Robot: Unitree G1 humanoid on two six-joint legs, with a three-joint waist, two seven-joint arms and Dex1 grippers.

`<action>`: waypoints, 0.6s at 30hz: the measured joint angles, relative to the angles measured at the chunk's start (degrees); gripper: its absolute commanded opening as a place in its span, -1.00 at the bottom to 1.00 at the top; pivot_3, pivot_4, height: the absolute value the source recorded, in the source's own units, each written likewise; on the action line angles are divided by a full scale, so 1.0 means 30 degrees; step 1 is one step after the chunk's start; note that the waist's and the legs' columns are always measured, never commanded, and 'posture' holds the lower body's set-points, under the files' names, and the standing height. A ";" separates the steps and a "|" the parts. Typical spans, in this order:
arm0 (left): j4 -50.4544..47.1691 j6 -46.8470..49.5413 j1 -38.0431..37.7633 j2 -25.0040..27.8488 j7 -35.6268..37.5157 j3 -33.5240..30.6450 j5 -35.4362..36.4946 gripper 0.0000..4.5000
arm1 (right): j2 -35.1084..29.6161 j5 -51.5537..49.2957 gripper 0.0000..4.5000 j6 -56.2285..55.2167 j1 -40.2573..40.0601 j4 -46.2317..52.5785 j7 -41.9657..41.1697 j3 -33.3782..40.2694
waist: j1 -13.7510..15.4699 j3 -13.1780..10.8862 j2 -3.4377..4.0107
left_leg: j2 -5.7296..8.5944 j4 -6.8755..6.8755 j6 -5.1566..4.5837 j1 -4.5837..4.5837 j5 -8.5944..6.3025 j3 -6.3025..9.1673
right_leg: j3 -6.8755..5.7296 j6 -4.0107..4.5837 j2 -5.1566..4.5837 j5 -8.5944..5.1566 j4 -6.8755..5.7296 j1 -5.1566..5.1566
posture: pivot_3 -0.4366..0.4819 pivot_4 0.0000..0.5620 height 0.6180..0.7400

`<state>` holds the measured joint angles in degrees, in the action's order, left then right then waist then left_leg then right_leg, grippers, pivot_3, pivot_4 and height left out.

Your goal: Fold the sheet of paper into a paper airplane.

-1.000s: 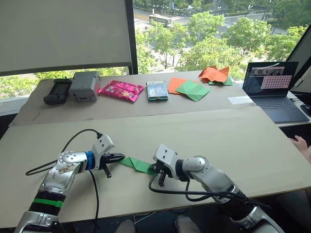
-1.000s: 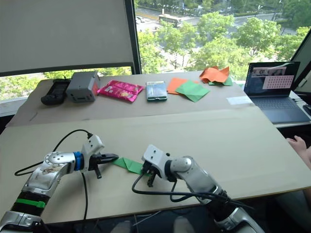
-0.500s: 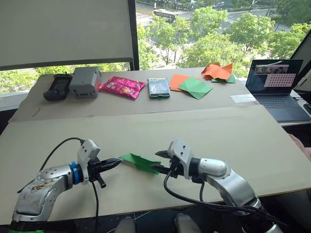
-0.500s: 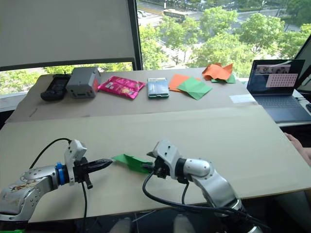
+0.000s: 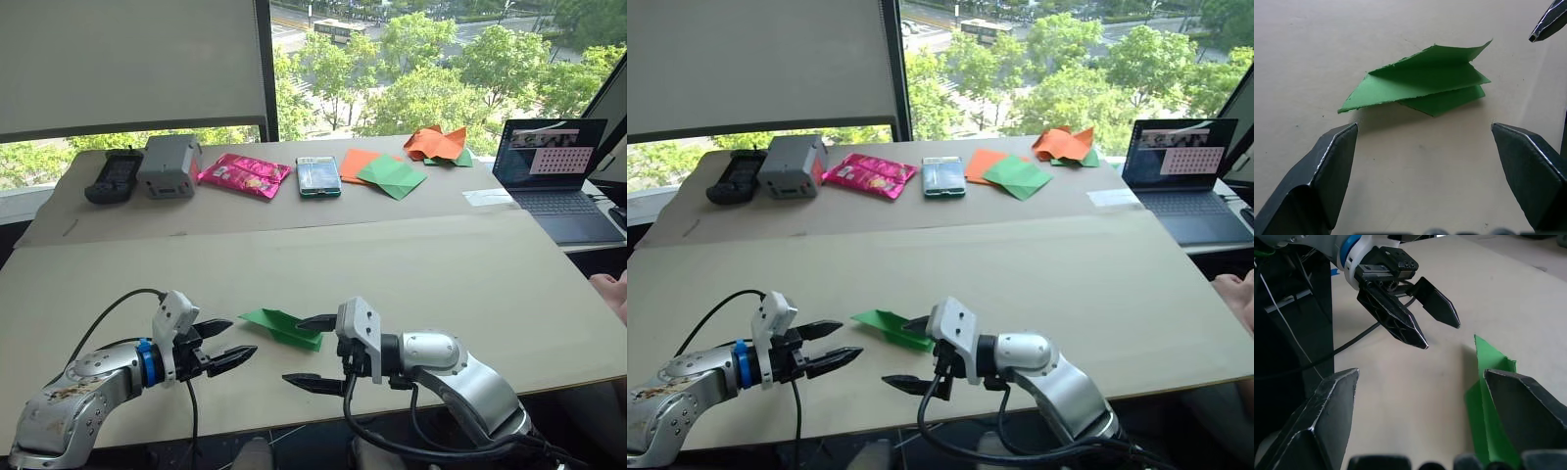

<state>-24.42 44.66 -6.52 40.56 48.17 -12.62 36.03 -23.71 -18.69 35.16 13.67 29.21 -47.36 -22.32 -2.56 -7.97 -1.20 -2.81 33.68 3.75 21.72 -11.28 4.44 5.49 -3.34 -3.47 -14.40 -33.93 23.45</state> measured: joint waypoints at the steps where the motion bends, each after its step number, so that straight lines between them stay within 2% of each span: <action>1: -0.0004 -0.0004 -0.0007 0.0010 -0.0020 0.0004 0.0006 0.98 | 0.0205 -0.0012 1.00 0.0150 0.0359 -0.0529 0.0038 -0.0080 | -0.0008 0.0000 0.0001 | 0.0000 0.0001 0.0000 -0.0002 0.0000 0.0000 | 0.0001 0.0001 0.0002 0.0000 -0.0003 0.0004 | -0.05 -0.47 0.68; 10: -0.0675 0.0013 -0.0011 0.0003 -0.0509 0.0056 0.0068 0.98 | 0.0946 0.0524 1.00 0.0729 0.1749 -0.4818 0.0851 -0.0304 | 0.0014 0.0006 0.0002 | 0.0003 0.0013 -0.0007 0.0016 0.0004 -0.0013 | 0.0009 0.0006 0.0011 0.0006 -0.0033 -0.0001 | -0.05 -0.47 0.68; 18: -0.0514 -0.0177 0.0590 -0.0181 -0.0638 0.0057 0.0366 0.98 | 0.1193 0.0545 1.00 0.0728 0.2835 -0.6191 0.1209 0.0853 | 0.0021 0.0011 0.0003 | 0.0003 0.0020 -0.0015 -0.0010 0.0009 -0.0008 | 0.0008 0.0004 0.0022 0.0007 -0.0042 -0.0058 | -0.05 -0.47 0.68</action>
<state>-25.96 44.13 -4.74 40.01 46.25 -12.45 37.13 -20.13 -17.05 37.34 22.17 10.64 -43.74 -19.76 -2.49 -7.94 -1.19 -2.80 33.74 3.71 21.69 -11.25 4.41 5.51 -3.33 -3.41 -14.37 -34.06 23.28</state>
